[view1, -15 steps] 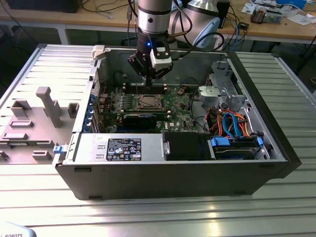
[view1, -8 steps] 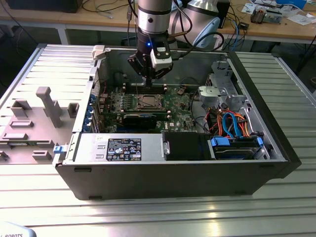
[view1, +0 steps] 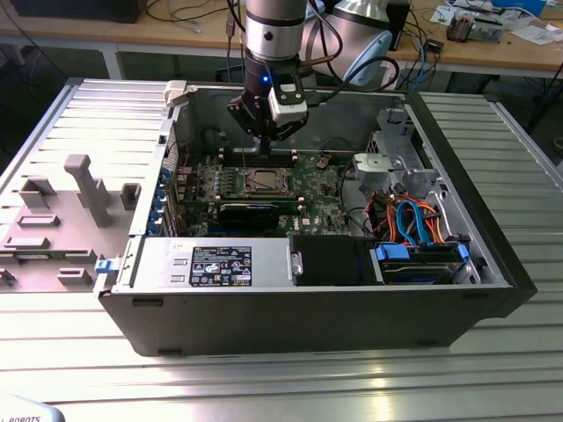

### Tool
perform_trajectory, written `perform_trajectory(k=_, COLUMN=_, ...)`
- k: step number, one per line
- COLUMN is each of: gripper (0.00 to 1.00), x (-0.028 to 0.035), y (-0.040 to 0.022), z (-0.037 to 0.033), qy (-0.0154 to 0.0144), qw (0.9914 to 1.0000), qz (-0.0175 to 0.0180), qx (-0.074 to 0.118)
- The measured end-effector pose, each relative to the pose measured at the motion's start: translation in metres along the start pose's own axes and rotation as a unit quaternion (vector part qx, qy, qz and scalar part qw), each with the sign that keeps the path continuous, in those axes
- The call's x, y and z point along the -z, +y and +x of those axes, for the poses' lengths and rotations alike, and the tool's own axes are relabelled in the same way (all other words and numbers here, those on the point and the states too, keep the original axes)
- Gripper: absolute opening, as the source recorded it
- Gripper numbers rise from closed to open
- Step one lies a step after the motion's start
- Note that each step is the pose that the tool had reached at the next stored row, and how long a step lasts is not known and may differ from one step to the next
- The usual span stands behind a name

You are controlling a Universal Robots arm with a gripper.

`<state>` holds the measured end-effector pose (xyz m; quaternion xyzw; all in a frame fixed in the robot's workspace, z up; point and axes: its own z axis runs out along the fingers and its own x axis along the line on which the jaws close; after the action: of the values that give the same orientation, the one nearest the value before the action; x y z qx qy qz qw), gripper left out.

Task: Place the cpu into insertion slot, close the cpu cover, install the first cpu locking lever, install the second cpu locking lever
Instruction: 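Install the first cpu locking lever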

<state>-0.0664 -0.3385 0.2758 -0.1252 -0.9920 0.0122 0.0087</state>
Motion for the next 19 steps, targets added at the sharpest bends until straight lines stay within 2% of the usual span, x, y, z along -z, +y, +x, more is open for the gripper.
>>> perform_trajectory(k=19, gripper=0.11, x=-0.0001, y=0.0000, z=0.0000, qy=-0.0003, qw=0.99993, qz=0.0002, qx=0.012)
